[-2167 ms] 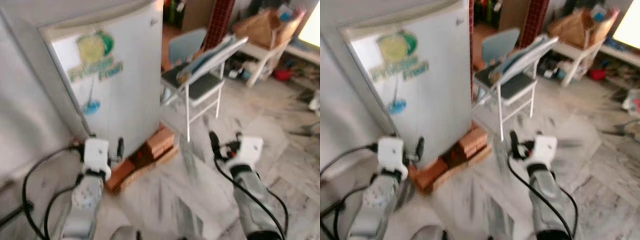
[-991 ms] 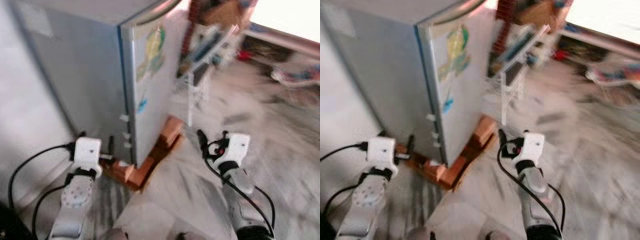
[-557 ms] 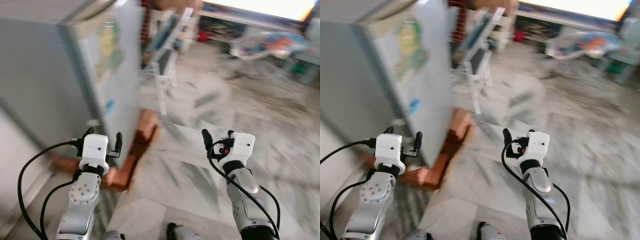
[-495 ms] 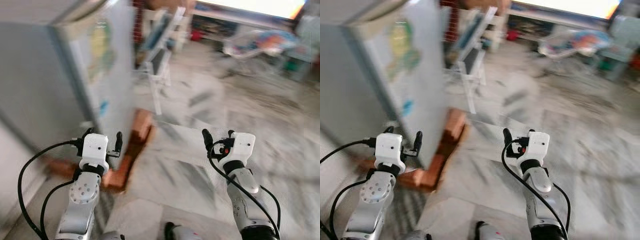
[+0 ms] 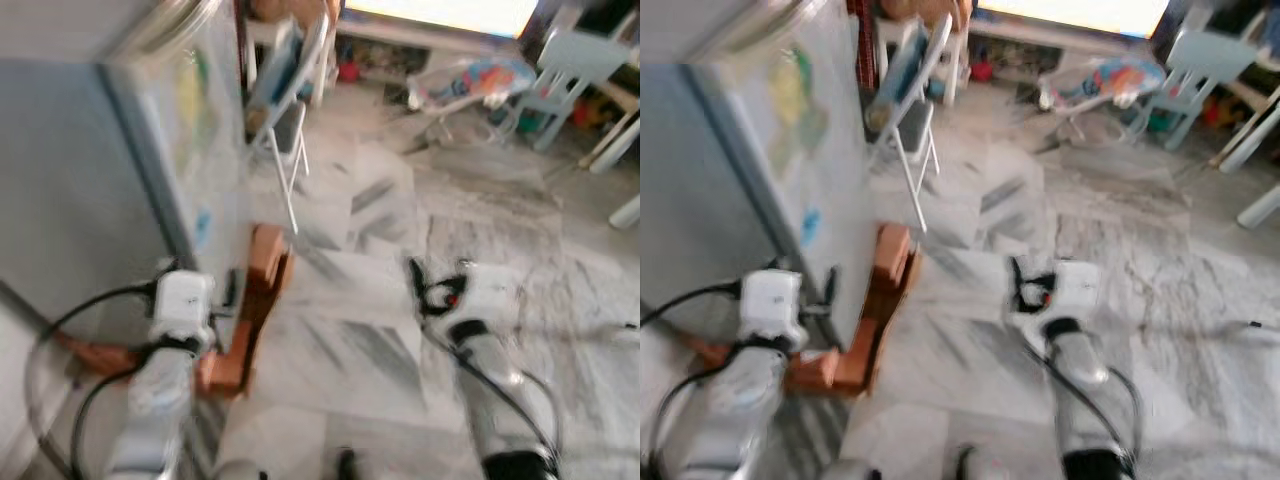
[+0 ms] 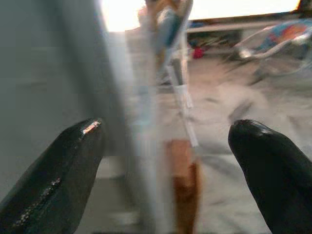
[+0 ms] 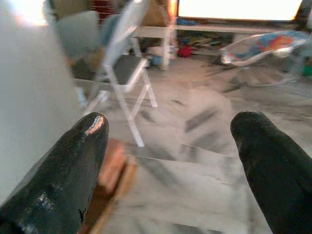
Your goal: Restocking fridge
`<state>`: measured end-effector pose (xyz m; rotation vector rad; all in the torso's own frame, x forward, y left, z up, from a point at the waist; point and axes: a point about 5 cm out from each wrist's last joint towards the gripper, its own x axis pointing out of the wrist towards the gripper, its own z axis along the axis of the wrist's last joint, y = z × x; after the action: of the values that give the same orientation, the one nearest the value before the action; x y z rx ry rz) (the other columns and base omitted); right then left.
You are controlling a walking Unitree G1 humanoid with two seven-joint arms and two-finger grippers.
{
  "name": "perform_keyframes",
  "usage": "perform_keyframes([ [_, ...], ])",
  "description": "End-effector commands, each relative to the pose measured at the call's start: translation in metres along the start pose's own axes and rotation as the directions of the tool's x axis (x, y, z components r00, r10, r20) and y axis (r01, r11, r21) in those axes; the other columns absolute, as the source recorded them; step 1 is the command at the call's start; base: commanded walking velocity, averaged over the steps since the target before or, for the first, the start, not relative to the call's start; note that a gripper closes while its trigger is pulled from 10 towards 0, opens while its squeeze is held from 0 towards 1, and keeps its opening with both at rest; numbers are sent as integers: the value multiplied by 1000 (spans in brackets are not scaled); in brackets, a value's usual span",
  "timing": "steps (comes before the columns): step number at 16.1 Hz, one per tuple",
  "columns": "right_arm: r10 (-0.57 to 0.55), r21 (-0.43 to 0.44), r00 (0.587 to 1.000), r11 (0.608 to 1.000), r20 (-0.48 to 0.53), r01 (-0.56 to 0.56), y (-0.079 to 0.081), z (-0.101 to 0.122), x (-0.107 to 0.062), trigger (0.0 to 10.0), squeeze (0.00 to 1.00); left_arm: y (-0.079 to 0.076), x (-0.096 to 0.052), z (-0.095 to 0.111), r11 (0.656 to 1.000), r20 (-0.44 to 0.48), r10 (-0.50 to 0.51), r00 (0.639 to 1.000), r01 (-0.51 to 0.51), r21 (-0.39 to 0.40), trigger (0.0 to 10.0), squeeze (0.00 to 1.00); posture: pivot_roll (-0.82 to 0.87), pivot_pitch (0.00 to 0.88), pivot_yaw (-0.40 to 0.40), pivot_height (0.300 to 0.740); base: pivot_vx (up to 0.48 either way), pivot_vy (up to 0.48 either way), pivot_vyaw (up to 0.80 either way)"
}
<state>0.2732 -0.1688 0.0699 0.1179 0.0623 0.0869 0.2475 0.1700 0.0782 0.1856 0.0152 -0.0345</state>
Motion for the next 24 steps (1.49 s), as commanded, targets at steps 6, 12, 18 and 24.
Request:
perform_keyframes([
  [6, -52, -24, 999, 998, -8, 52, -12, 2, -2, 10000, 0, -12, 1, 5, 1000, 20, -25, 999, 26, -13, 10000, 0, 127, 72, -55, 740, 0, 94, 0],
  [12, -23, -128, 1000, 992, 4, 24, -5, 1, 0, 10000, 0, -10, 2, 4, 999, 28, -42, 999, 42, 1, 10000, 0, 132, 79, -53, 740, 0, 0, 0],
  [18, 30, -69, 1000, 997, 1, -30, 4, 1, -2, 10000, 0, -22, 15, 15, 994, 62, -103, 993, 104, -23, 10000, 0, 129, 81, -57, 740, 0, 0, 0],
  [24, 37, -61, 999, 997, -19, -38, 0, -1, -20, 10000, 0, -15, 46, 18, 996, 60, -83, 995, 85, -26, 10000, 0, 78, 106, -62, 740, 0, 0, -267],
])
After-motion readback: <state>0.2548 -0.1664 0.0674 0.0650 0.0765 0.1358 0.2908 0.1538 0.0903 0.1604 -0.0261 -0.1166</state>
